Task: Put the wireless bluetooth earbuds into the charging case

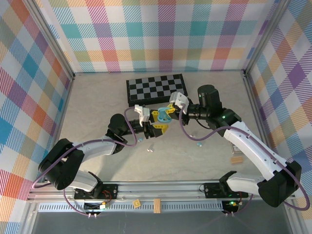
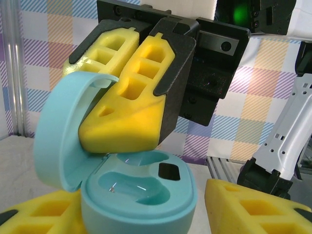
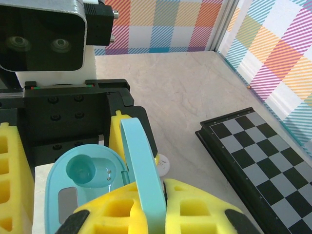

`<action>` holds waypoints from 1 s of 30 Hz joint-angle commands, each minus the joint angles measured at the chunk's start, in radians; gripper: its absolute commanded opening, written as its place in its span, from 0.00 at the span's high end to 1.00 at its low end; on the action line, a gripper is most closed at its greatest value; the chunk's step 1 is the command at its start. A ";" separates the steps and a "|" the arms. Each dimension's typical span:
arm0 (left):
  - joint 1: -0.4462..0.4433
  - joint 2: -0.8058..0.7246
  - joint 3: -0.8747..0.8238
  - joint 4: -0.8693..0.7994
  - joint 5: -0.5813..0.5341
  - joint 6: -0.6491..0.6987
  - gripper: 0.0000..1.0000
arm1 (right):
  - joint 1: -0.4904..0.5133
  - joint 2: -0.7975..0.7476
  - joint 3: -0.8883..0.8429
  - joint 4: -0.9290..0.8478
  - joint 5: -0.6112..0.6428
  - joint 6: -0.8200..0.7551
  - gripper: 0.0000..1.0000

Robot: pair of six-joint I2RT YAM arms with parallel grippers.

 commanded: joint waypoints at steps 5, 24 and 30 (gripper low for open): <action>-0.003 -0.011 0.001 0.061 0.011 -0.013 0.42 | -0.004 -0.028 -0.018 0.033 -0.010 -0.010 1.00; -0.003 -0.007 0.008 0.071 0.021 -0.014 0.45 | -0.003 -0.004 -0.003 -0.002 -0.057 -0.020 1.00; -0.003 -0.004 0.009 0.071 0.024 -0.014 0.52 | -0.003 0.003 0.003 -0.014 -0.065 -0.020 1.00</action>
